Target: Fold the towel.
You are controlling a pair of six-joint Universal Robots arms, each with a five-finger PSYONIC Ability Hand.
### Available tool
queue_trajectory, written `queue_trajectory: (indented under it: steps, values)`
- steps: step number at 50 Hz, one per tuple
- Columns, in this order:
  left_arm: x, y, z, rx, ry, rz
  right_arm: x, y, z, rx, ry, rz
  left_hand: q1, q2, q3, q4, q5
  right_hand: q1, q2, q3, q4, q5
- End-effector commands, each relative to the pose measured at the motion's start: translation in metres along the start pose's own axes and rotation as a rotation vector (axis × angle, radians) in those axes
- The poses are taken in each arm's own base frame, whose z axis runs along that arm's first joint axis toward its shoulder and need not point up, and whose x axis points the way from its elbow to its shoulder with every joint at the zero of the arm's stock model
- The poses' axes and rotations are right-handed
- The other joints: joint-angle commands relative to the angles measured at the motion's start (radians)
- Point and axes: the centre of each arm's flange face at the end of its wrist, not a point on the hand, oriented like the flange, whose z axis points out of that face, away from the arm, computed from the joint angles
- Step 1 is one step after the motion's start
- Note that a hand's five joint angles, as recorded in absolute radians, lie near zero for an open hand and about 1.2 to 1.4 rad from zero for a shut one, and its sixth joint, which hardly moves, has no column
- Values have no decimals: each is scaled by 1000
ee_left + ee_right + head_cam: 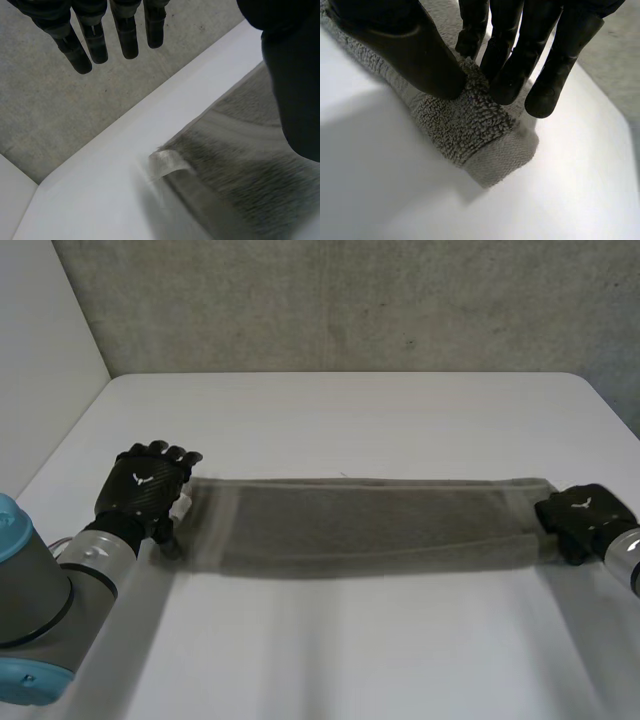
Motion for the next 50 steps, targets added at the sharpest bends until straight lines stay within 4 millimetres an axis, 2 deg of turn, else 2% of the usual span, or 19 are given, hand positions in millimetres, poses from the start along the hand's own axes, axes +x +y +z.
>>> queue_trajectory:
  steps: [1, 10, 16, 18, 19, 21, 24, 26, 27, 29, 30, 32, 33, 37, 44, 46, 47, 49, 50]
  values:
    - [-1, -1, 0, 2, -6, 1, 44, -3, 1, 2, 129, -41, -88, -79, -61, -83, -212, 70, 95, 64, 55, 60]
    - [-4, -10, -1, 28, -19, 5, 91, 2, 4, -66, 235, -221, -94, -85, -67, -89, -218, 70, 95, 64, 55, 60]
    - [-10, -21, 2, 67, -35, 7, 102, -28, 3, -79, 331, -320, -97, -88, -70, -92, -221, 70, 95, 64, 55, 60]
    - [-11, -29, 6, 94, -36, -2, 64, -75, 4, 60, 277, -365, -97, -88, -70, -92, -221, 70, 95, 64, 55, 60]
    - [-11, -29, 6, 94, -36, -2, 63, -75, 4, 61, 277, -365, -97, -88, -70, -92, -221, 70, 95, 64, 55, 60]
    - [-13, -37, 11, 123, -40, -35, 29, -118, -6, 202, 235, -387, -97, -88, -70, -92, -221, 70, 95, 64, 55, 60]
    - [-14, -43, 13, 141, -39, -62, 9, -137, -14, 270, 203, -397, -97, -88, -70, -92, -221, 70, 95, 64, 55, 60]
    - [-15, -53, 16, 171, -40, -128, -42, -169, -31, 397, 109, -432, -94, -85, -67, -89, -218, 70, 95, 64, 55, 60]
    - [-15, -53, 17, 171, -40, -128, -43, -170, -31, 397, 109, -432, -94, -85, -67, -89, -218, 70, 95, 64, 55, 60]
    - [-14, -61, 19, 198, -41, -195, -102, -185, -44, 498, -1, -475, -91, -82, -64, -86, -215, 70, 95, 64, 55, 60]
    - [-14, -61, 19, 198, -41, -196, -102, -185, -44, 499, -1, -475, -91, -82, -64, -86, -215, 70, 95, 64, 55, 60]
    - [-12, -67, 19, 213, -45, -235, -155, -187, -55, 568, -107, -516, -91, -82, -64, -86, -215, 70, 95, 64, 55, 60]
    - [-12, -67, 19, 213, -45, -235, -156, -187, -55, 568, -108, -516, -91, -82, -64, -86, -215, 70, 95, 64, 55, 60]
    - [-4, -69, 16, 213, -37, -239, -207, -177, -66, 602, -231, -541, -91, -82, -64, -86, -215, 70, 95, 64, 55, 60]
    - [7, -67, 15, 210, -11, -237, -246, -161, -68, 609, -353, -568, -88, -79, -61, -83, -212, -23, 2, -29, -38, -33]
    - [9, -63, 17, 196, -6, -238, -252, -155, -68, 604, -385, -566, -88, -79, -61, -83, -212, -572, -547, -578, -587, -582]
    - [9, -63, 17, 195, -6, -238, -252, -155, -68, 604, -385, -566, -88, -79, -61, -83, -212, -575, -550, -581, -590, -585]
    - [12, -61, 17, 190, 3, -237, -251, -151, -66, 590, -402, -537, -88, -79, -61, -83, -212, -1084, -1059, -1089, -1098, -1094]
    - [12, -61, 17, 190, 3, -237, -251, -151, -66, 590, -402, -537, -88, -79, -61, -83, -212, -1086, -1061, -1092, -1101, -1096]
